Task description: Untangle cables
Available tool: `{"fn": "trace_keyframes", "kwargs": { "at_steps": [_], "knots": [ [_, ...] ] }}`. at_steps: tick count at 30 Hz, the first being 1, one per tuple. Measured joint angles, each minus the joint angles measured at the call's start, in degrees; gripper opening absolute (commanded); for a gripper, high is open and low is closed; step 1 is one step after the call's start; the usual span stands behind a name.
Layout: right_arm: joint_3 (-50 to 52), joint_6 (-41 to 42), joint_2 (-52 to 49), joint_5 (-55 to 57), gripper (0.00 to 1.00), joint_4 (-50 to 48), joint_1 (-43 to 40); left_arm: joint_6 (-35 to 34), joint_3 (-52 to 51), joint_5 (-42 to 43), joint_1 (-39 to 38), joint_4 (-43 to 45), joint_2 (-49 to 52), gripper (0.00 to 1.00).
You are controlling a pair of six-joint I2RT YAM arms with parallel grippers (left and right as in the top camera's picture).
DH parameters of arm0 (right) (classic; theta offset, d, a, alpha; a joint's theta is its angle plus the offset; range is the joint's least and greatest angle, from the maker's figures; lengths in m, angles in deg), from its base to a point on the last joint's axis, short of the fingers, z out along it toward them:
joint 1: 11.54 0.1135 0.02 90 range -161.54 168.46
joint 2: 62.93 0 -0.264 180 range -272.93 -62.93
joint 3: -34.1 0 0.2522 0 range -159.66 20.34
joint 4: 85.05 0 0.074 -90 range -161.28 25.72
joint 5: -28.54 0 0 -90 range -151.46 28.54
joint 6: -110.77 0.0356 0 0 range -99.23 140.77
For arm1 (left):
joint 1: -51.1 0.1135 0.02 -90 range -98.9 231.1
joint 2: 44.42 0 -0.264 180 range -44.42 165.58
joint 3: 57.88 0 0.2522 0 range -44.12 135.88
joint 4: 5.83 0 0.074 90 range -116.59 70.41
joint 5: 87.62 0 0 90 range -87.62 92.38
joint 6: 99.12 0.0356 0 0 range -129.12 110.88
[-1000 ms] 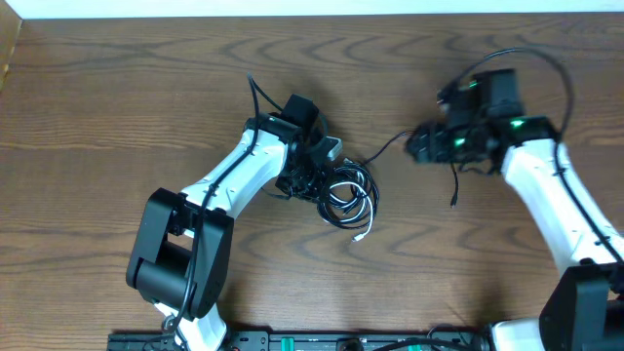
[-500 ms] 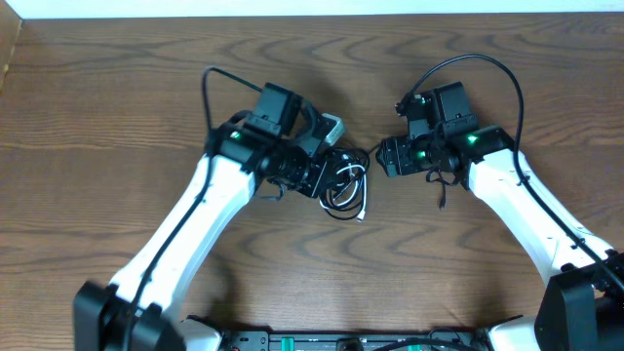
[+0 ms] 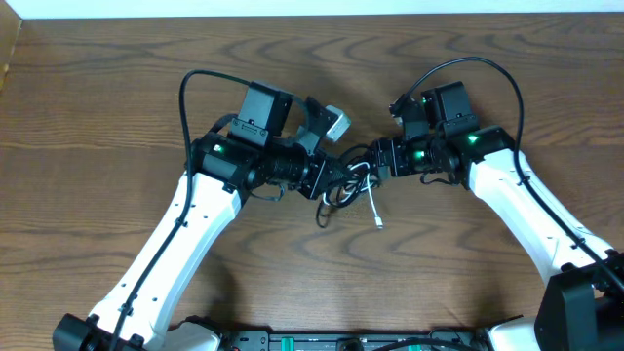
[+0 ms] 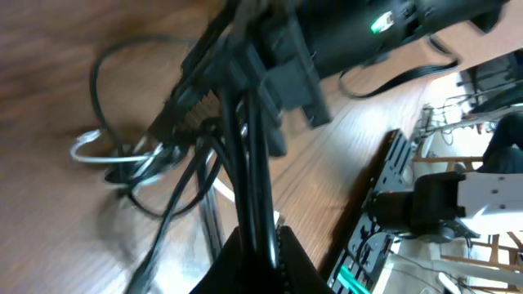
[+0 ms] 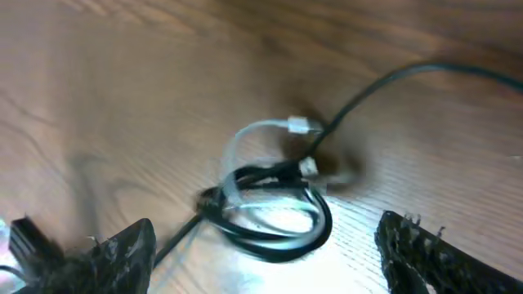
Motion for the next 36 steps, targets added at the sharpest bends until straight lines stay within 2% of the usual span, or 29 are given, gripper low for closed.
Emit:
{"fn": "trace_keyframes", "kwargs": {
  "at_steps": [9, 18, 24, 30, 35, 36],
  "knots": [
    [5.20, -0.15, -4.79, -0.50, 0.84, -0.90, 0.94, -1.75, 0.00, 2.29, 0.00, 4.72, 0.00, 0.08],
    [5.42, -4.94, -7.89, -2.14, 0.82, -2.32, 4.11, -1.95, 0.00, 1.29, 0.00, 5.75, 0.00, 0.07],
    [5.42, -10.99, -8.35, -11.23, 0.78, -2.51, 5.62, -1.95, 0.00, 0.22, 0.00, 5.79, 0.00, 0.07],
    [5.42, -13.07, -8.35, -15.28, 0.77, -2.60, 5.64, -1.95, 0.00, -0.04, 0.00, 5.77, 0.00, 0.07],
    [5.42, -13.14, -8.35, -11.47, 0.77, -3.34, 7.10, -2.86, 0.00, -0.17, 0.00, 5.79, 0.00, 0.07],
    [5.42, -13.14, -8.35, -10.34, 0.73, -3.48, 7.65, -3.21, 0.00, -0.24, 0.00, 5.88, 0.00, 0.07]
  ]
}}
